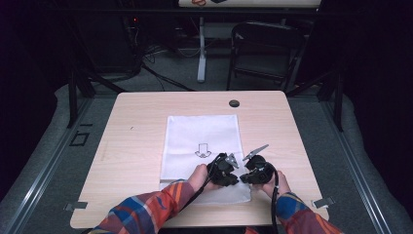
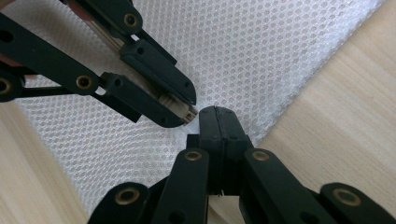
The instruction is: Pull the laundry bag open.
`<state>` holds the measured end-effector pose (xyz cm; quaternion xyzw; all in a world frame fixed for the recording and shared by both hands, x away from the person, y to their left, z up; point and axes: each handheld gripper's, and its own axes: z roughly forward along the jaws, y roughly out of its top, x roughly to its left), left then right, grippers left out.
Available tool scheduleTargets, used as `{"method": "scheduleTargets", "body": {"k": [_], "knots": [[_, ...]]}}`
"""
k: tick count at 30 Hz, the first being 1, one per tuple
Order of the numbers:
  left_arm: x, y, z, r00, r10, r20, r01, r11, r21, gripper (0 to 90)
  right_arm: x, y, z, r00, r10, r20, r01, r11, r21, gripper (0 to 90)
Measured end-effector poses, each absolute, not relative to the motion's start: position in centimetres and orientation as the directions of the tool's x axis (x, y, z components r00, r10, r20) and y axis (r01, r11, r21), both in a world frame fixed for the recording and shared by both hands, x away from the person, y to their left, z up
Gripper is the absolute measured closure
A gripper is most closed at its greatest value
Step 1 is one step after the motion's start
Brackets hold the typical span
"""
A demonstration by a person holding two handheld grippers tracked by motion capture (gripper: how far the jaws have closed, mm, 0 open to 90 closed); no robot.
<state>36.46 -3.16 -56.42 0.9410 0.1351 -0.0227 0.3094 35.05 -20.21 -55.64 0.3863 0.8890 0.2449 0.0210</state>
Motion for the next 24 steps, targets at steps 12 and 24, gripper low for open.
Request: {"method": "scheduleTargets", "body": {"k": [12,24], "knots": [[36.4,-2.5,-56.3,0.963,0.24,-0.12,0.264,-0.774,0.575,81.8,35.0,-20.0,-55.6,-0.695,0.705,0.141,0.68,0.581,0.446,90.0],[36.9,-0.5,-55.9,0.957,0.252,-0.142,0.287,-0.774,0.564,81.7,34.9,-19.9,-55.6,-0.689,0.711,0.142,0.686,0.577,0.443,90.0]]}}
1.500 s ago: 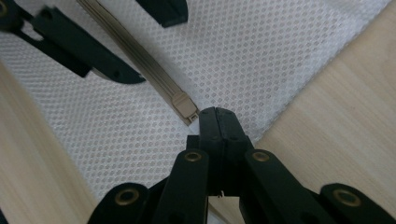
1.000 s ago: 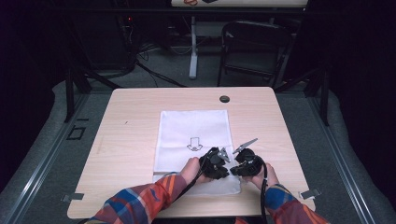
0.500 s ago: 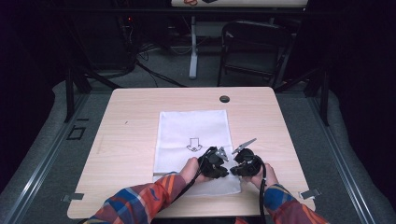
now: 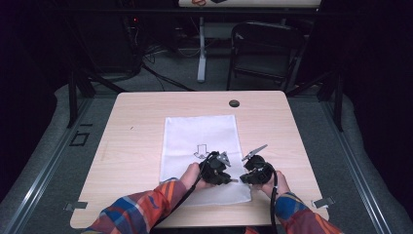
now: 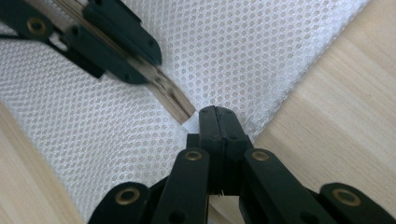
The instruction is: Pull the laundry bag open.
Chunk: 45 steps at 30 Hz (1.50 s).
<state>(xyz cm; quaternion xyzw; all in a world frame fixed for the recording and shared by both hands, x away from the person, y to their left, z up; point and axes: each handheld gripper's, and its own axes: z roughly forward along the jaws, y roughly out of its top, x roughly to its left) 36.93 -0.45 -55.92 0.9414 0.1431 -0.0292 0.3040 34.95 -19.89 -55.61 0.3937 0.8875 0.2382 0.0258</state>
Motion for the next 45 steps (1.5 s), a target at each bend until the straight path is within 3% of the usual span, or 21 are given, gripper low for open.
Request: {"method": "scheduleTargets", "body": {"k": [8,13,18,45], "knots": [[37.1,-0.2,-56.2,0.955,0.251,-0.158,0.295,-0.771,0.564,81.3,34.9,-19.7,-55.3,-0.685,0.715,0.138,0.694,0.584,0.421,90.0],[37.1,-0.2,-56.4,0.953,0.255,-0.163,0.302,-0.767,0.567,81.2,34.9,-18.8,-54.5,-0.701,0.7,0.138,0.665,0.571,0.482,90.0],[37.0,-0.2,-56.4,0.956,0.253,-0.15,0.293,-0.769,0.569,81.2,35.2,-17.7,-55.4,-0.718,0.684,0.132,0.661,0.609,0.439,90.0],[36.6,0.9,-56.0,0.964,0.236,-0.121,0.263,-0.786,0.56,81.8,34.7,-17.8,-55.7,-0.718,0.688,0.105,0.654,0.615,0.44,90.0]]}}
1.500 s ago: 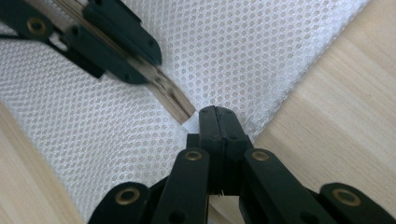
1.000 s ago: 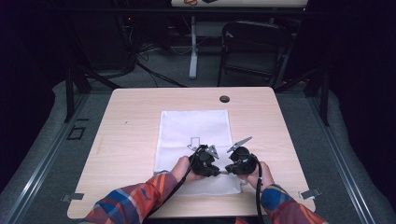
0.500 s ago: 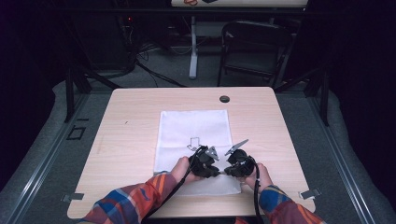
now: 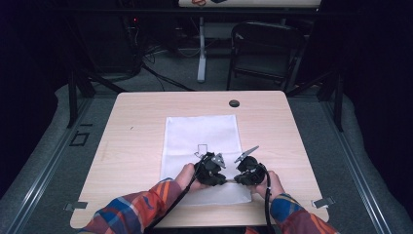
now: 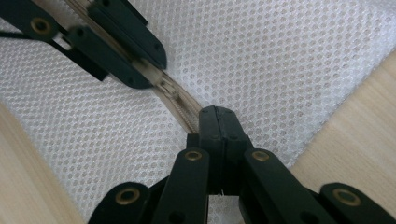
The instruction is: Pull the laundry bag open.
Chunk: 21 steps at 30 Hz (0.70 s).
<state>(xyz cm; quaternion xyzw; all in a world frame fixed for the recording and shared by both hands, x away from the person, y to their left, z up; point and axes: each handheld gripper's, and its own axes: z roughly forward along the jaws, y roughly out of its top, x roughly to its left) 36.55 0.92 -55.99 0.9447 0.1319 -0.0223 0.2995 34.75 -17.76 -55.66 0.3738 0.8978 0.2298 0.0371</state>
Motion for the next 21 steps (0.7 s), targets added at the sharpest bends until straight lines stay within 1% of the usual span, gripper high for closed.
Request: {"method": "scheduleTargets", "body": {"k": [7,12,14,21], "knots": [[36.9,2.9,-55.9,0.952,0.267,-0.146,0.303,-0.779,0.549,81.6,34.8,-17.9,-55.6,-0.717,0.69,0.103,0.657,0.619,0.431,90.0],[37.0,3.8,-55.8,0.949,0.274,-0.154,0.313,-0.778,0.546,81.5,34.8,-17.9,-55.6,-0.724,0.683,0.097,0.649,0.626,0.431,90.0],[37.0,4.2,-55.9,0.946,0.276,-0.171,0.324,-0.771,0.548,81.5,34.9,-18.0,-55.6,-0.721,0.686,0.096,0.65,0.622,0.436,90.0],[36.8,4.4,-55.8,0.945,0.279,-0.17,0.326,-0.77,0.548,81.5,34.9,-18.1,-55.6,-0.727,0.68,0.095,0.644,0.628,0.437,90.0]]}}
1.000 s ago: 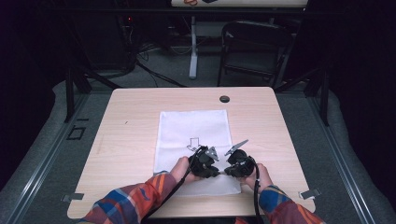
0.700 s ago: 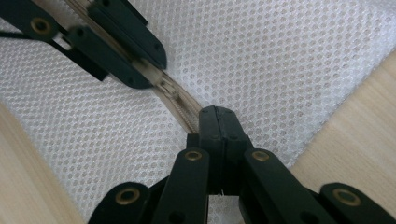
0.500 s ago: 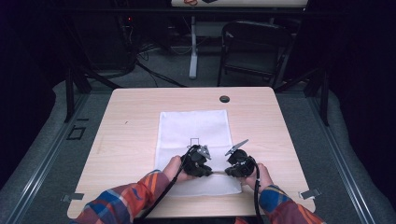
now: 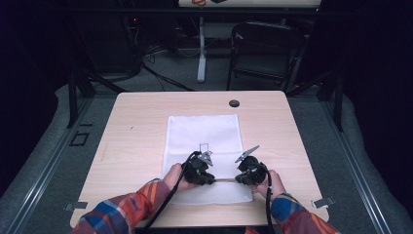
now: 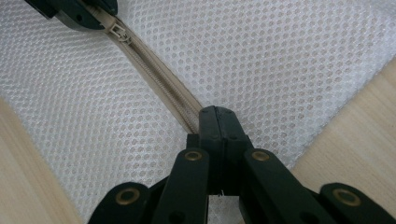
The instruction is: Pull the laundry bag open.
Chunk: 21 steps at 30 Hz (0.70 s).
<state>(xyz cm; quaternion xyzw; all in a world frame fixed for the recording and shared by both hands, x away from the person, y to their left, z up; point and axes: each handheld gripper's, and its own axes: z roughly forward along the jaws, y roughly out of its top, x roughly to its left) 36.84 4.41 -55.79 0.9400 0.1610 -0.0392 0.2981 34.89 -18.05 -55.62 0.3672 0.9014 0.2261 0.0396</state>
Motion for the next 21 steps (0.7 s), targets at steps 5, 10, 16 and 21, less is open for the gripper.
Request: {"method": "scheduleTargets", "body": {"k": [5,10,16,21], "knots": [[36.8,4.45,-55.72,0.946,0.273,-0.174,0.323,-0.767,0.554,81.6,34.91,-18.08,-55.66,-0.725,0.679,0.111,0.648,0.62,0.442,90.0],[36.89,4.48,-55.74,0.945,0.279,-0.172,0.327,-0.771,0.547,81.5,35.03,-18.22,-55.62,-0.725,0.68,0.107,0.65,0.625,0.433,90.0],[36.83,4.15,-55.94,0.944,0.284,-0.168,0.33,-0.778,0.535,81.1,34.93,-18.02,-55.62,-0.72,0.687,0.097,0.652,0.622,0.434,90.0],[37.17,3.89,-56.15,0.935,0.3,-0.188,0.354,-0.776,0.522,79.9,34.93,-17.99,-55.61,-0.72,0.688,0.095,0.652,0.623,0.432,90.0]]}}
